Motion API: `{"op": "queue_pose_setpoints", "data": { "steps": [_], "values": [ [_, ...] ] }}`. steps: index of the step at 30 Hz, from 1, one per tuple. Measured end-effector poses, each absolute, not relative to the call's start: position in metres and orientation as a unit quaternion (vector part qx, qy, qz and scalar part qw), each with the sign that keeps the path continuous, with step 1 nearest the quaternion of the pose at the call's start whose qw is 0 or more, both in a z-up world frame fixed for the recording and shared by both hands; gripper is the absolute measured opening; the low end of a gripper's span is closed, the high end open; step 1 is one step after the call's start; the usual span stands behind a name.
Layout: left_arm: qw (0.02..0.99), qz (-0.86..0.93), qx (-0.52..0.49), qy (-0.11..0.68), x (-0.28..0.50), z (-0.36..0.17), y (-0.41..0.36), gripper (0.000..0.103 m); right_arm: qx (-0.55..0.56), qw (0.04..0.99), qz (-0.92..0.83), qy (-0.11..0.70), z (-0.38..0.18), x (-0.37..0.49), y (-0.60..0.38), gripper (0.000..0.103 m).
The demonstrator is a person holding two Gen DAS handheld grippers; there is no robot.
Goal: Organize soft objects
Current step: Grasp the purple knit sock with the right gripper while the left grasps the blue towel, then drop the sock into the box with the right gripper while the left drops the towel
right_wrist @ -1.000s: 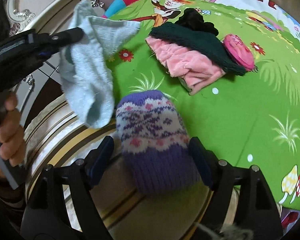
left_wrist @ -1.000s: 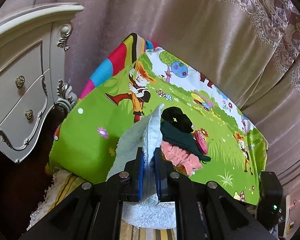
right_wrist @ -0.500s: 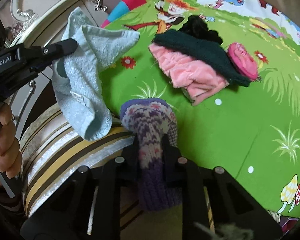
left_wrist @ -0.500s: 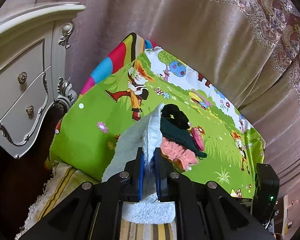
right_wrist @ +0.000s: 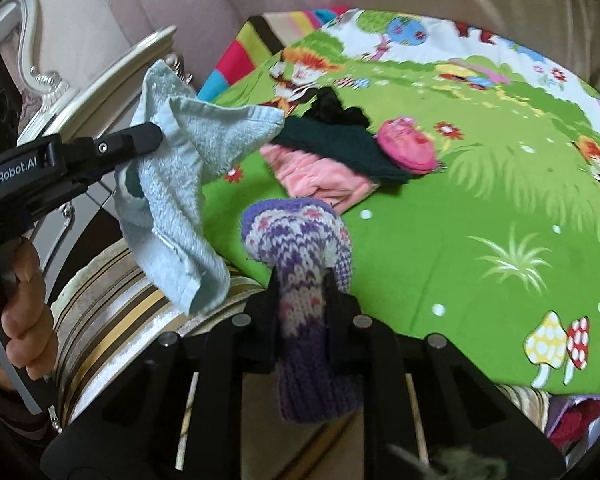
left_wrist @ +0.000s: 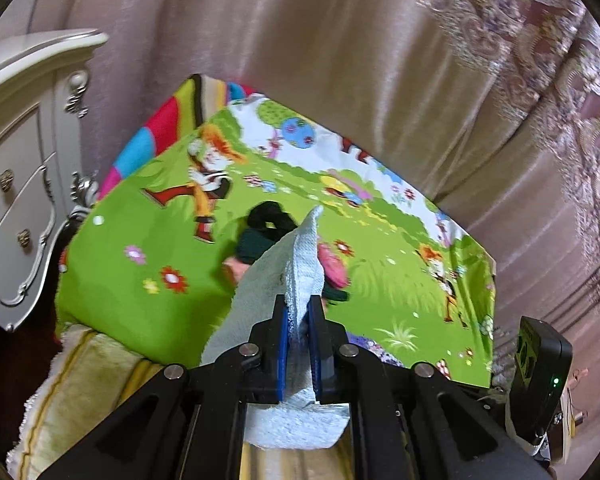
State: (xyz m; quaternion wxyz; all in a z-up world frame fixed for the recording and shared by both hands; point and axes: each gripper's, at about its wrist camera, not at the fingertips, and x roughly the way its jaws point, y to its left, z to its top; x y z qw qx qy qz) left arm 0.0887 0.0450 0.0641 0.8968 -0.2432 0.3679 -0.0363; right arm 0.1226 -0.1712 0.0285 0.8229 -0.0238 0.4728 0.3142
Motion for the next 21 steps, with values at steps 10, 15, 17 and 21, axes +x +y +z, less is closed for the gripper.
{"op": "queue_pose_setpoints", "data": {
  "steps": [10, 15, 17, 21],
  "values": [
    [0.898, -0.105, -0.219, 0.367, 0.091, 0.086, -0.016, 0.010, 0.021, 0.855, 0.265, 0.445, 0.047, 0.107, -0.231, 0.021],
    [0.895, -0.137, -0.204, 0.371, 0.090, 0.092, -0.049, 0.010, 0.039, 0.868, 0.237, 0.435, 0.054, 0.095, -0.263, 0.021],
    [0.893, -0.152, -0.198, 0.374, 0.088, 0.094, -0.064, 0.010, 0.046, 0.872, 0.226, 0.431, 0.056, 0.089, -0.276, 0.021],
    [0.888, -0.180, -0.185, 0.380, 0.086, 0.098, -0.092, 0.010, 0.058, 0.882, 0.196, 0.424, 0.060, 0.077, -0.307, 0.021]
  ]
}}
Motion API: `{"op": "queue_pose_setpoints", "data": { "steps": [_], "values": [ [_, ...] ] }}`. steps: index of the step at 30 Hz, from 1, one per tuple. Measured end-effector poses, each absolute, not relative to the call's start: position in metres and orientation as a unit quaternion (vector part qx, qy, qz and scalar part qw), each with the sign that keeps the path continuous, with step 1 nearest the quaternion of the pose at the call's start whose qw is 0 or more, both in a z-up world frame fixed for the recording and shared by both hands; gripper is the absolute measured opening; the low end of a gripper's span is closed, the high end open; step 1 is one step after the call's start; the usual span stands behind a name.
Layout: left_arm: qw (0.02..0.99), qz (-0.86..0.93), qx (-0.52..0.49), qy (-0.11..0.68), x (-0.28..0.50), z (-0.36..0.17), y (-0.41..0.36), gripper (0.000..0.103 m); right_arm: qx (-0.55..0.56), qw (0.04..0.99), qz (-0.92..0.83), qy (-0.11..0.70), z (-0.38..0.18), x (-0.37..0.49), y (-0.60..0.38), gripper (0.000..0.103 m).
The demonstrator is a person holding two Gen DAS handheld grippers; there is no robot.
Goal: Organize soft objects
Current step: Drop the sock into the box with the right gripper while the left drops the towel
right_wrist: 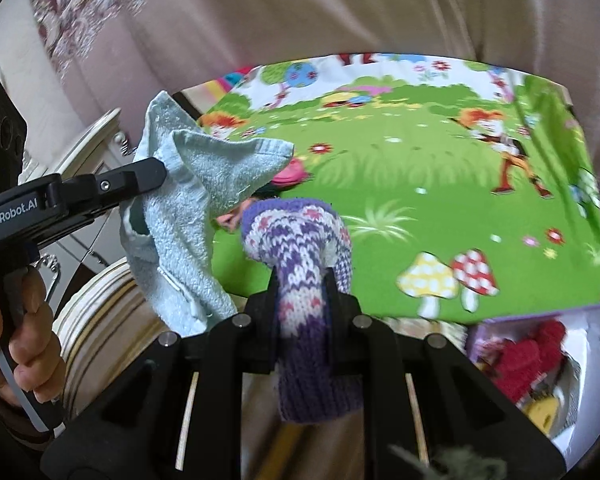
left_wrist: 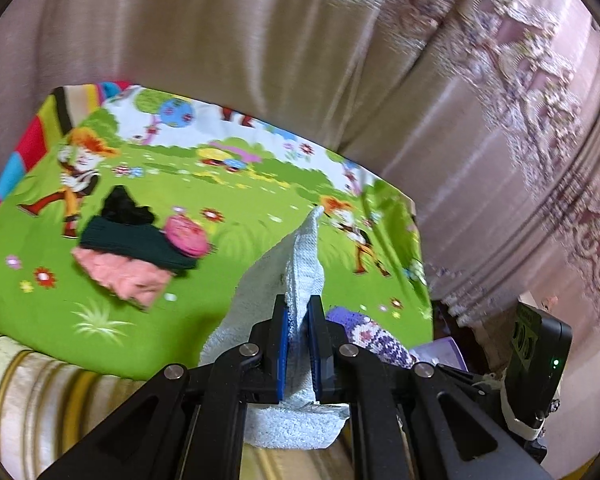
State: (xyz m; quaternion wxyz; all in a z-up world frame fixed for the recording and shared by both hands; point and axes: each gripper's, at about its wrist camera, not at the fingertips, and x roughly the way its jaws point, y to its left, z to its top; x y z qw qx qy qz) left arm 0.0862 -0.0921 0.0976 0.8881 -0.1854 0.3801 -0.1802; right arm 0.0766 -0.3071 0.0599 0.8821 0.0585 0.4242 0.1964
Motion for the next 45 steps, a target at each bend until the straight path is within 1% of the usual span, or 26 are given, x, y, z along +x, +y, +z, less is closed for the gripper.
{"op": "queue_pose_setpoints", "data": {
  "steps": [12, 23, 35, 38, 39, 40, 42, 44, 45],
  "values": [
    [0.862, -0.277, -0.140, 0.401, 0.071, 0.101, -0.192, 0.010, 0.100, 0.902, 0.080, 0.412, 0.058, 0.039, -0.417, 0.021],
    [0.814, -0.367, -0.106, 0.437, 0.047, 0.083, -0.279, 0.010, 0.106, 0.905, -0.028, 0.411, 0.053, -0.003, -0.491, 0.020],
    [0.785, -0.416, -0.061, 0.454, 0.027, 0.064, -0.336, 0.010, 0.112, 0.892, -0.132, 0.418, 0.040, -0.037, -0.553, 0.021],
    [0.776, -0.419, -0.054, 0.467, 0.027, 0.058, -0.344, 0.018, 0.118, 0.889, -0.151, 0.416, 0.041, -0.043, -0.565, 0.021],
    [0.775, -0.419, -0.054, 0.470, 0.027, 0.056, -0.344, 0.025, 0.119, 0.888, -0.157, 0.416, 0.041, -0.044, -0.568, 0.022],
    [0.773, -0.419, -0.056, 0.472, 0.027, 0.055, -0.344, 0.033, 0.120, 0.887, -0.160, 0.417, 0.041, -0.047, -0.570, 0.023],
    [0.774, -0.418, -0.062, 0.471, 0.028, 0.055, -0.342, 0.045, 0.120, 0.885, -0.168, 0.417, 0.040, -0.049, -0.574, 0.024],
    [0.776, -0.417, -0.066, 0.469, 0.030, 0.055, -0.339, 0.047, 0.126, 0.882, -0.173, 0.421, 0.038, -0.050, -0.579, 0.025],
    [0.777, -0.415, -0.065, 0.468, 0.030, 0.055, -0.339, 0.047, 0.128, 0.880, -0.175, 0.422, 0.037, -0.051, -0.581, 0.029]
  ]
}}
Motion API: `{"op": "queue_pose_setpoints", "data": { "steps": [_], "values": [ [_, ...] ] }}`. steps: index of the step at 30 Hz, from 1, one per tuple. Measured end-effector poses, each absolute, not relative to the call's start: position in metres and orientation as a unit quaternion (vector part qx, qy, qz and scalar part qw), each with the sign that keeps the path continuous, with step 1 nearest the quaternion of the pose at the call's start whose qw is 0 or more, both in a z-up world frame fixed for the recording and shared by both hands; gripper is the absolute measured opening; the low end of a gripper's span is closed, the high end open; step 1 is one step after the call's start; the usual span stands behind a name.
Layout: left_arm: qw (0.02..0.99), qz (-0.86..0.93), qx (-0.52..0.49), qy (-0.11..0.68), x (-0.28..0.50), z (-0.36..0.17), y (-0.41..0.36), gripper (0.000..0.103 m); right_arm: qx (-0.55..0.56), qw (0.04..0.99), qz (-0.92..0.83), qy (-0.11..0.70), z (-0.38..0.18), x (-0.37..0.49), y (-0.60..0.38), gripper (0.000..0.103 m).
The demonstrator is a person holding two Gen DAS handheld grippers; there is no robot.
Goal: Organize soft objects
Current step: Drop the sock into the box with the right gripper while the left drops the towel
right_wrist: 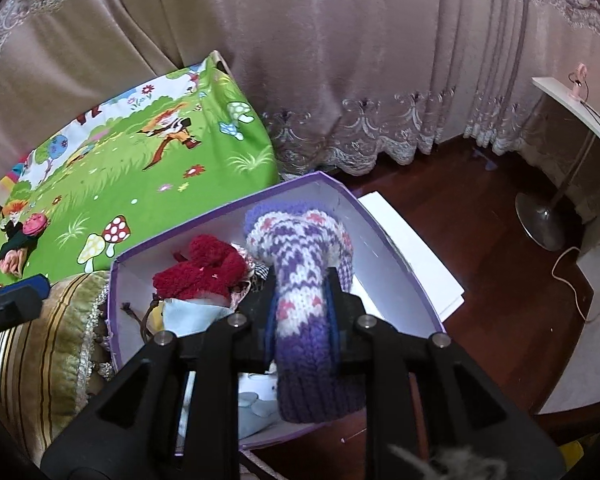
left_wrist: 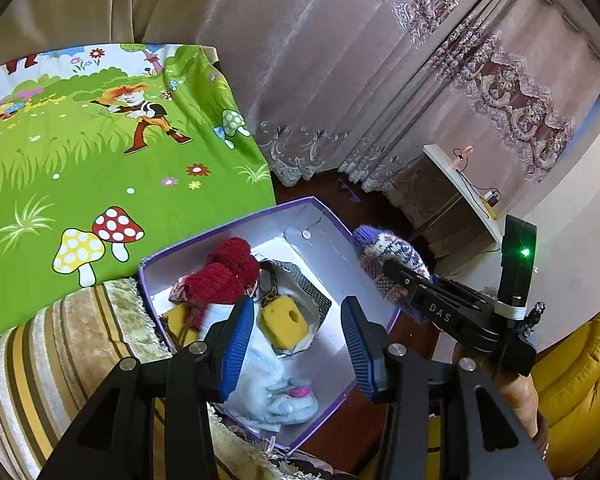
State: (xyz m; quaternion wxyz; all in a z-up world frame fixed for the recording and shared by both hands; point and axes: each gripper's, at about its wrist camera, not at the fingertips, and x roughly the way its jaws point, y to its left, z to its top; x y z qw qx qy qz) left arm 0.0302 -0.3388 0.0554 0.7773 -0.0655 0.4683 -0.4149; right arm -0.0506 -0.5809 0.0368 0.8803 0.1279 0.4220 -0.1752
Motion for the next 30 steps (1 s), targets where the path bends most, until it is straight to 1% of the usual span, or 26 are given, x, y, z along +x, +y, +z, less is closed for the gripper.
{"op": "queue_pose_setpoints", "data": {
  "steps": [1, 2, 3, 4, 5, 15, 30],
  "values": [
    [0.778, -0.412, -0.066, 0.469, 0.031, 0.055, -0.337, 0.047, 0.130, 0.879, -0.178, 0.424, 0.036, -0.051, -0.583, 0.037],
    [0.779, -0.410, -0.067, 0.471, 0.032, 0.055, -0.336, 0.047, 0.132, 0.877, -0.181, 0.426, 0.035, -0.051, -0.585, 0.042],
    [0.779, -0.408, -0.069, 0.472, 0.033, 0.054, -0.335, 0.047, 0.132, 0.876, -0.184, 0.426, 0.034, -0.051, -0.586, 0.052],
    [0.779, -0.406, -0.071, 0.473, 0.035, 0.054, -0.333, 0.047, 0.131, 0.876, -0.185, 0.426, 0.034, -0.050, -0.586, 0.059],
    [0.781, -0.403, -0.072, 0.472, 0.036, 0.055, -0.331, 0.047, 0.129, 0.877, -0.187, 0.424, 0.035, -0.051, -0.586, 0.060],
    [0.807, -0.375, -0.071, 0.450, 0.048, 0.064, -0.305, 0.047, 0.125, 0.885, -0.163, 0.418, 0.042, -0.041, -0.572, 0.061],
    [0.854, -0.283, -0.071, 0.430, 0.096, 0.065, -0.215, 0.047, 0.095, 0.904, -0.079, 0.410, 0.069, 0.010, -0.501, 0.062]
  ]
}}
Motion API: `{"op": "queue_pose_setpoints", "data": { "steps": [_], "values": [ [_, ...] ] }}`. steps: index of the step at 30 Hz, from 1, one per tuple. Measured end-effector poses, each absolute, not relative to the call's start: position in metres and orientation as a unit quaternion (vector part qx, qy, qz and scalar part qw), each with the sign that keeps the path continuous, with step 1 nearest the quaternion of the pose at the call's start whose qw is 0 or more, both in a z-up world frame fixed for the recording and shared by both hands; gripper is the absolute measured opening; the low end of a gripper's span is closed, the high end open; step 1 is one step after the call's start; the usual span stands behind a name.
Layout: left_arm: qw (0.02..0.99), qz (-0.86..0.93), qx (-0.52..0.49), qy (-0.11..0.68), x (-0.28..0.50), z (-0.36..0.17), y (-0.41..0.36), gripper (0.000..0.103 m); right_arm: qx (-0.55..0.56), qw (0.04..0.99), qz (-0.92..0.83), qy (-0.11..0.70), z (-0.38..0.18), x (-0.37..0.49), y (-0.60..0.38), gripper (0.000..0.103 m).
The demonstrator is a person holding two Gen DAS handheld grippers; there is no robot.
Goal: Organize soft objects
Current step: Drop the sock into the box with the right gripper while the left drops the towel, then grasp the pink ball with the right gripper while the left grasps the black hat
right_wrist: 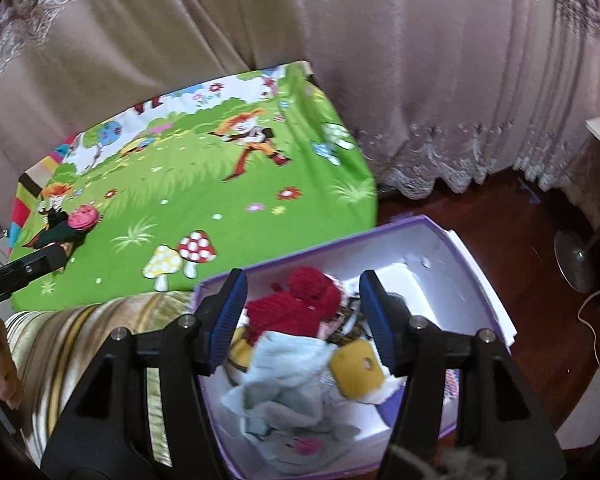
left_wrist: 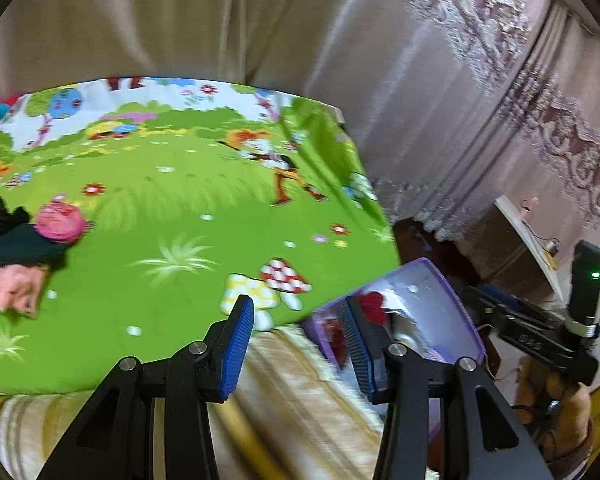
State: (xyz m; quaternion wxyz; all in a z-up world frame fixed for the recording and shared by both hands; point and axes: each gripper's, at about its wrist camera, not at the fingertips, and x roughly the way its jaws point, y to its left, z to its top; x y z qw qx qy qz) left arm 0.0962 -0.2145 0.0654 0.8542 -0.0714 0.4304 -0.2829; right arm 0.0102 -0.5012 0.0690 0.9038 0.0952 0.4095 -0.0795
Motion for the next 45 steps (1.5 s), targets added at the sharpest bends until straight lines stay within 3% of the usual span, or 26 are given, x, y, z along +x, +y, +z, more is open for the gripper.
{"op": "queue_pose_setpoints", "data": {
  "steps": [23, 42, 45],
  "values": [
    [0.901, -0.092, -0.146, 0.398, 0.188, 0.079, -0.025, 0.047, 0.034, 0.918, 0.054, 0.390, 0.105, 0.101, -0.384, 0.070],
    [0.876, -0.027, -0.220, 0.429, 0.265, 0.058, 0.036, 0.047, 0.028, 0.914, 0.119, 0.386, 0.112, 0.193, -0.305, 0.076],
    [0.868, -0.014, -0.228, 0.441, 0.274, 0.045, 0.042, 0.052, 0.029, 0.909, 0.135, 0.394, 0.105, 0.208, -0.287, 0.077]
  ]
}}
